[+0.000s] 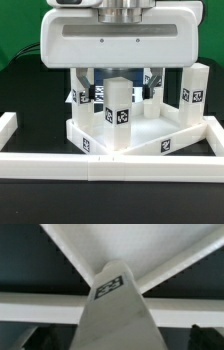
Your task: Assemble desk
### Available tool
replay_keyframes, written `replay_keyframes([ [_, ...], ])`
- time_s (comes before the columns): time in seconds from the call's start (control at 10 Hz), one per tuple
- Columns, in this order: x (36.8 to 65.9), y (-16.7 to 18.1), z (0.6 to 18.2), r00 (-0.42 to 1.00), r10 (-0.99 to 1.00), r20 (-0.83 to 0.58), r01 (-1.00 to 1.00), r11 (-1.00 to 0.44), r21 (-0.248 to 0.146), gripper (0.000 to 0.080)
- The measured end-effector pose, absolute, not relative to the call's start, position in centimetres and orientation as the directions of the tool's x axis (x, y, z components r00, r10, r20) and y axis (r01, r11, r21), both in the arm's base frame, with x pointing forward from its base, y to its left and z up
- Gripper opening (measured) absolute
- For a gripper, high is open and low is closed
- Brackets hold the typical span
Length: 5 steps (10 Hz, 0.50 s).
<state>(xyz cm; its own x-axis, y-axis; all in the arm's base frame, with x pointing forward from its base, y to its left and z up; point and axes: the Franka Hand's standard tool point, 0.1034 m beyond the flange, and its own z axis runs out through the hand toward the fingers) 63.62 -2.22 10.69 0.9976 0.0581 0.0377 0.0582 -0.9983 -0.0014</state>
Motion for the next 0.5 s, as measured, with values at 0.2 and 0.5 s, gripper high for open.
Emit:
replay_keyframes([
  [0.2,63.65,-2.40,10.70,0.988,0.148,0.035,0.147,-0.989,0.023,0.0649],
  [0.5,63.57,-2.86,10.56,0.959,0.282,0.024,0.281,-0.959,0.038,0.0649],
])
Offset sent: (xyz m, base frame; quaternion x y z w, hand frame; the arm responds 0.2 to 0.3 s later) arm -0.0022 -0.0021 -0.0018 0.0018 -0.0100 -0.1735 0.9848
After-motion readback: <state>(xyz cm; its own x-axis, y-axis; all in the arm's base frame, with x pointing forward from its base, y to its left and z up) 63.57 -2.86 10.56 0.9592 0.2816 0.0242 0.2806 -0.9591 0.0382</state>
